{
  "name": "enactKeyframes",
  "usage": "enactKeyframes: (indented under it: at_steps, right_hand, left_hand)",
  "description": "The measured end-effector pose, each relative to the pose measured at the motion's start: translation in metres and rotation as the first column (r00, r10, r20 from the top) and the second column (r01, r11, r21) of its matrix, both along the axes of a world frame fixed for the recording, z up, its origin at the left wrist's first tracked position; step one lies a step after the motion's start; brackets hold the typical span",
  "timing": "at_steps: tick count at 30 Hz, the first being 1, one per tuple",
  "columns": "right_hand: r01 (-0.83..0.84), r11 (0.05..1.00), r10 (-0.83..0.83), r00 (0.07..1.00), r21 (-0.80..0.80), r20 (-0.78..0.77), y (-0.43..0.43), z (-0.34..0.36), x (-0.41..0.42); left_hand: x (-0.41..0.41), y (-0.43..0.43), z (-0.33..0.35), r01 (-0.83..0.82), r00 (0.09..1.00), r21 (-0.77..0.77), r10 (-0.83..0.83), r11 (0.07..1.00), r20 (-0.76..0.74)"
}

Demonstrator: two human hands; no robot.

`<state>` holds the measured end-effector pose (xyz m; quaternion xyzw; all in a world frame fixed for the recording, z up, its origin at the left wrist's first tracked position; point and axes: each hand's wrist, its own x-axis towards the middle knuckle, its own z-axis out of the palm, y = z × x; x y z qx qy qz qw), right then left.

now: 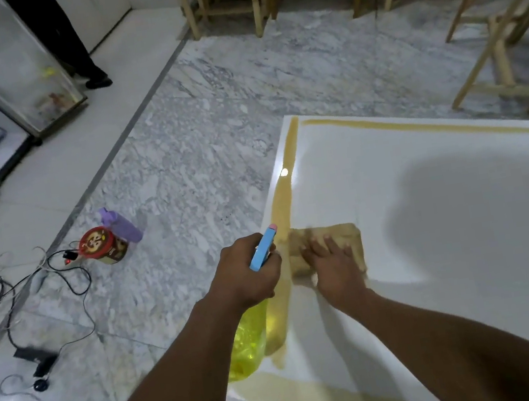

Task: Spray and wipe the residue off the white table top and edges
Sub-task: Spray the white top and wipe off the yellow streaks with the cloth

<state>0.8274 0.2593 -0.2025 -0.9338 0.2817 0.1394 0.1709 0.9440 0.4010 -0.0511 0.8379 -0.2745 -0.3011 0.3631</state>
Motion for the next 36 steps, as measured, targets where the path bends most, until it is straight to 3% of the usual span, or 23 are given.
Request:
enactKeyframes:
  at_steps: [8,10,12,14,16,18,20,21,22,24,26,29,31,33,36]
  right_hand:
    - [0.040,0.999,-0.038,0.998,0.025,-0.049,0.129,0.020,-0.071]
    - [0.057,0.993,-0.064,0.996,0.102,0.064,0.132,0.027,-0.079]
    - [0.142,0.937,-0.223,0.946,0.320,0.235,0.115,0.041,-0.086]
    - [0.232,0.786,-0.454,0.846,0.573,0.281,0.085,0.065,-0.091]
    - [0.312,0.615,-0.650,0.720,0.724,0.242,0.051,0.095,-0.096]
    - [0.396,0.420,-0.789,0.603,0.817,0.113,0.014,0.111,-0.102]
    - [0.430,0.149,-0.879,0.470,0.890,-0.080,-0.025,0.120,-0.103]
    - [0.420,0.064,-0.901,0.414,0.905,-0.128,-0.046,0.122,-0.103]
    - [0.438,0.036,-0.911,0.384,0.898,-0.151,-0.062,0.125,-0.101]
    - [0.494,0.075,-0.924,0.361,0.866,-0.126,-0.090,0.128,-0.094]
    - [0.587,0.199,-0.927,0.372,0.784,-0.043,-0.110,0.130,-0.081]
    - [0.630,0.549,-0.808,0.568,0.549,0.156,-0.134,0.127,-0.054]
    - [0.590,0.746,-0.658,0.725,0.309,0.204,-0.146,0.113,-0.039]
    - [0.493,0.852,-0.521,0.832,0.175,0.190,-0.148,0.095,-0.026]
    - [0.307,0.949,-0.308,0.951,0.077,0.004,-0.134,0.046,-0.018]
  left_hand:
    - [-0.037,0.076,0.020,0.081,0.997,-0.037,-0.081,0.996,0.003]
    - [-0.044,0.098,0.021,0.107,0.994,-0.025,-0.107,0.994,-0.008]
    - [-0.050,0.110,0.021,0.138,0.990,-0.013,-0.138,0.990,-0.016]
    - [-0.055,0.114,0.019,0.173,0.985,-0.002,-0.173,0.985,-0.013]
    - [-0.063,0.114,0.015,0.224,0.974,0.007,-0.224,0.975,-0.019]
    - [-0.071,0.107,0.011,0.276,0.961,0.009,-0.276,0.961,-0.022]
    - [-0.076,0.097,0.011,0.286,0.957,-0.004,-0.286,0.958,-0.042]
    - [-0.077,0.091,0.011,0.284,0.957,-0.012,-0.284,0.959,-0.053]
    - [-0.078,0.084,0.011,0.285,0.956,-0.012,-0.286,0.958,-0.060]
    - [-0.079,0.069,0.009,0.301,0.951,0.011,-0.300,0.953,-0.076]
    - [-0.078,0.054,0.006,0.321,0.944,0.047,-0.316,0.946,-0.090]
    - [-0.071,0.026,-0.002,0.323,0.943,0.070,-0.314,0.944,-0.114]
    - [-0.066,0.010,-0.010,0.322,0.942,0.074,-0.312,0.944,-0.119]
    - [-0.063,0.002,-0.015,0.330,0.941,0.083,-0.321,0.940,-0.104]
    - [-0.061,-0.007,-0.025,0.340,0.939,0.090,-0.332,0.936,-0.090]
